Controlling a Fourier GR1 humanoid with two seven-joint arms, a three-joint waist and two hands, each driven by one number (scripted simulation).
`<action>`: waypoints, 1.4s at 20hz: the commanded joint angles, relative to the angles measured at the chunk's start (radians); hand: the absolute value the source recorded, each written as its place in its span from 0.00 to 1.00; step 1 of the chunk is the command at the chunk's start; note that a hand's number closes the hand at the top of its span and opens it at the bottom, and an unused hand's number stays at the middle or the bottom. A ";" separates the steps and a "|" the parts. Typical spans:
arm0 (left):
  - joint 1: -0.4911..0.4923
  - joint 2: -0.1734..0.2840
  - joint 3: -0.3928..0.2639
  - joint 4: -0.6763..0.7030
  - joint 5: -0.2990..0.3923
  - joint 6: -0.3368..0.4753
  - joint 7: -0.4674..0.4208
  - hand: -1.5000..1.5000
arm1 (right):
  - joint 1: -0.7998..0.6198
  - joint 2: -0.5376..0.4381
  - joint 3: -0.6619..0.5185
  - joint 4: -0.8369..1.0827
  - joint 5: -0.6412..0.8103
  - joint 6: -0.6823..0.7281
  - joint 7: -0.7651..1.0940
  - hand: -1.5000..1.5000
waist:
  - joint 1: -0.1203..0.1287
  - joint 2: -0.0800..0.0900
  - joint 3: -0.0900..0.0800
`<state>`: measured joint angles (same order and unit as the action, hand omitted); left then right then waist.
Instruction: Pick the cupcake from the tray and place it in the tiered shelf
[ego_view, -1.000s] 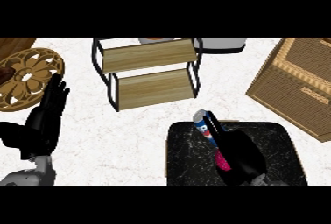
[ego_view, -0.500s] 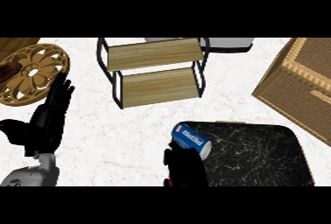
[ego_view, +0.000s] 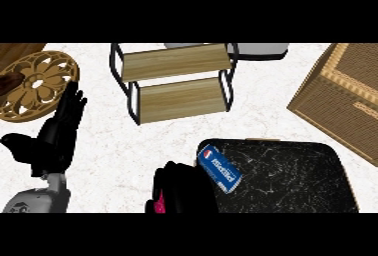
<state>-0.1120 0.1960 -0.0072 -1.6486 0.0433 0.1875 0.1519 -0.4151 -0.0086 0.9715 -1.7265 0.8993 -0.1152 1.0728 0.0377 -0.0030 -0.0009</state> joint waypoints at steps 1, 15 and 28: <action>0.011 0.014 0.021 0.008 0.002 0.000 0.007 0.50 | -0.097 0.008 -0.017 -0.078 0.047 -0.143 0.219 1.00 | -0.012 -0.006 -0.001; 0.008 0.000 0.008 -0.030 -0.021 0.013 0.012 0.50 | -0.421 0.008 -0.271 0.015 0.065 -0.011 0.340 1.00 | -0.017 0.000 -0.001; -0.003 0.005 0.031 -0.053 0.000 -0.006 0.038 0.50 | -0.514 0.008 -0.386 0.369 0.041 -0.284 0.149 1.00 | -0.008 0.006 0.000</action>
<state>-0.1146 0.2020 0.0208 -1.6696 0.0395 0.1797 0.1701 -0.9018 -0.0093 0.5842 -1.4548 0.9410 -0.2421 1.1178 0.0261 0.0026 -0.0007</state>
